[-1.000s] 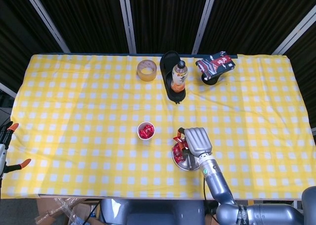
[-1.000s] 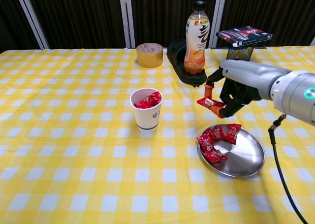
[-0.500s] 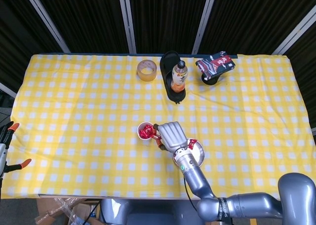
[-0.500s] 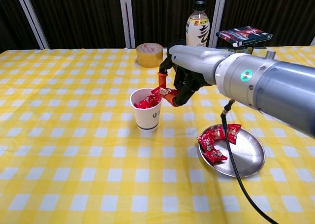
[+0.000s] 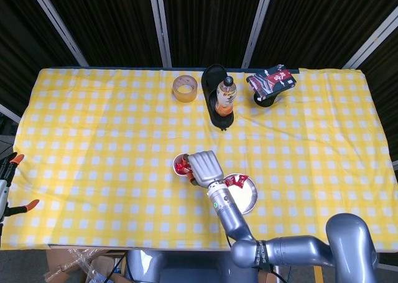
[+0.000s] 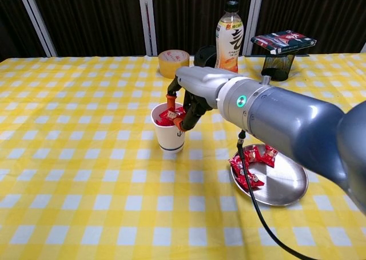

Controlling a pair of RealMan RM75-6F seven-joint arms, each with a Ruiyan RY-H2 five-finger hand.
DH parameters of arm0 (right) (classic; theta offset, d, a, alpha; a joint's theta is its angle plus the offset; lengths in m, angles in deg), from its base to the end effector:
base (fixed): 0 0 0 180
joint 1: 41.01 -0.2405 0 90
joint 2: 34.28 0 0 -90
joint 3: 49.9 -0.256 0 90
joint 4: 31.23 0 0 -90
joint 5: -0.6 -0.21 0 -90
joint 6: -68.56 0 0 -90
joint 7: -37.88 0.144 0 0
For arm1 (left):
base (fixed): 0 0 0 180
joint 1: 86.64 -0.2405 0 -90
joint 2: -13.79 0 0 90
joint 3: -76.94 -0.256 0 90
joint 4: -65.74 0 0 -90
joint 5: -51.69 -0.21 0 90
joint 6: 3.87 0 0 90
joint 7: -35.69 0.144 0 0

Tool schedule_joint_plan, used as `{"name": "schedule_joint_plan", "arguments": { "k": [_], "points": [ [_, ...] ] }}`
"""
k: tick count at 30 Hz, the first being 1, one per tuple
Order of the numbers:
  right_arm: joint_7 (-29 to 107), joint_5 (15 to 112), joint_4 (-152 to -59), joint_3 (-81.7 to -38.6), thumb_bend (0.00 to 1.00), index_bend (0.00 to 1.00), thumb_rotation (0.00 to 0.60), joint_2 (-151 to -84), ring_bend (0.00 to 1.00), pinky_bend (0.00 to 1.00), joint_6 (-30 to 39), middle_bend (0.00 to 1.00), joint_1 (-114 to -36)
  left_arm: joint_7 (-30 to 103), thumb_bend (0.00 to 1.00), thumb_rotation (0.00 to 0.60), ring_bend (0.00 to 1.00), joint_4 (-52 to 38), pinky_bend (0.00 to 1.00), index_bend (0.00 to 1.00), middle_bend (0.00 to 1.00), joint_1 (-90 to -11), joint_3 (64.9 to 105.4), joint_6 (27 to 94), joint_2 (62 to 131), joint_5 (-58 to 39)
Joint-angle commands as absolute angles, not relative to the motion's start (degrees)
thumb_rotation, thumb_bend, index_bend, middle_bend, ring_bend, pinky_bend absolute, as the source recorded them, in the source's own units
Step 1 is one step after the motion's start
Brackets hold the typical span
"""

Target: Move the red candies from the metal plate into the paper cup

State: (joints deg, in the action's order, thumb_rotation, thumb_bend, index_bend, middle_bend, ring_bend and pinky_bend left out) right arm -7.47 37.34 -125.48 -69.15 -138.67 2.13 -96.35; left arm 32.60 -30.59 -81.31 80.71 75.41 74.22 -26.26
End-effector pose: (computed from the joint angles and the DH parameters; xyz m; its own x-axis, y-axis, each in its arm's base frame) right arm -0.0194 -0.3184 -0.0704 0.3567 -0.3285 0.8745 -0.9133 -0.3195 0.2525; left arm -0.3227 0.1845 0.1693 0.3161 0.0775 0.9455 0.9385 0.1206 -0.3237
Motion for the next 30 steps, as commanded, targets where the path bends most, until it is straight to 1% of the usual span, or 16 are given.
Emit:
{"name": "schedule_joint_plan", "arguments": {
  "k": [1, 7, 13, 19, 22, 28, 30],
  "points": [
    [-7.11, 37.07, -123.81, -69.12, 0.53, 0.50, 0.600, -139.82, 0.90, 0.90, 2.45, 0.89, -97.06, 32.61, 0.05, 0.600, 0.00, -30.60, 0.00, 0.00, 0.00, -81.31, 80.72, 75.46, 74.21, -26.28],
    [-6.37, 38.12, -122.76, -69.37, 0.51, 0.36, 0.600, -140.31, 0.90, 0.90, 1.66, 0.89, -97.41, 32.64, 0.05, 0.600, 0.00, -30.59, 0.00, 0.00, 0.00, -81.27, 80.66, 75.32, 74.19, -26.22],
    [-6.09, 39.24, -123.69, -69.53, 0.49, 0.32, 0.600, -139.66, 0.90, 0.90, 0.60, 0.89, -97.32, 32.81, 0.05, 0.600, 0.00, -30.69, 0.00, 0.00, 0.00, -81.26, 80.61, 75.38, 74.22, -26.28],
    [-6.21, 39.96, -125.86, -69.16, 0.49, 0.31, 0.600, -138.58, 0.90, 0.90, -0.65, 0.89, -96.76, 32.89, 0.05, 0.600, 0.00, -30.68, 0.00, 0.00, 0.00, -81.32, 80.58, 75.57, 74.25, -26.38],
    [-5.90, 40.77, -128.43, -68.51, 0.49, 0.31, 0.600, -137.11, 0.90, 0.90, -1.95, 0.89, -95.63, 32.76, 0.05, 0.600, 0.00, -30.59, 0.00, 0.00, 0.00, -81.37, 80.58, 75.69, 74.29, -26.41],
    [-5.55, 42.73, -134.33, -65.64, 0.49, 0.31, 0.600, -132.79, 0.90, 0.90, -4.50, 0.89, -92.39, 32.92, 0.05, 0.600, 0.00, -30.59, 0.00, 0.00, 0.00, -81.38, 80.51, 75.76, 74.34, -26.56],
    [-5.78, 42.68, -137.95, -63.02, 0.49, 0.31, 0.600, -129.93, 0.90, 0.90, -6.14, 0.89, -89.91, 33.18, 0.05, 0.600, 0.00, -30.59, 0.00, 0.00, 0.00, -81.46, 80.56, 76.03, 74.47, -26.54]
  ]
}}
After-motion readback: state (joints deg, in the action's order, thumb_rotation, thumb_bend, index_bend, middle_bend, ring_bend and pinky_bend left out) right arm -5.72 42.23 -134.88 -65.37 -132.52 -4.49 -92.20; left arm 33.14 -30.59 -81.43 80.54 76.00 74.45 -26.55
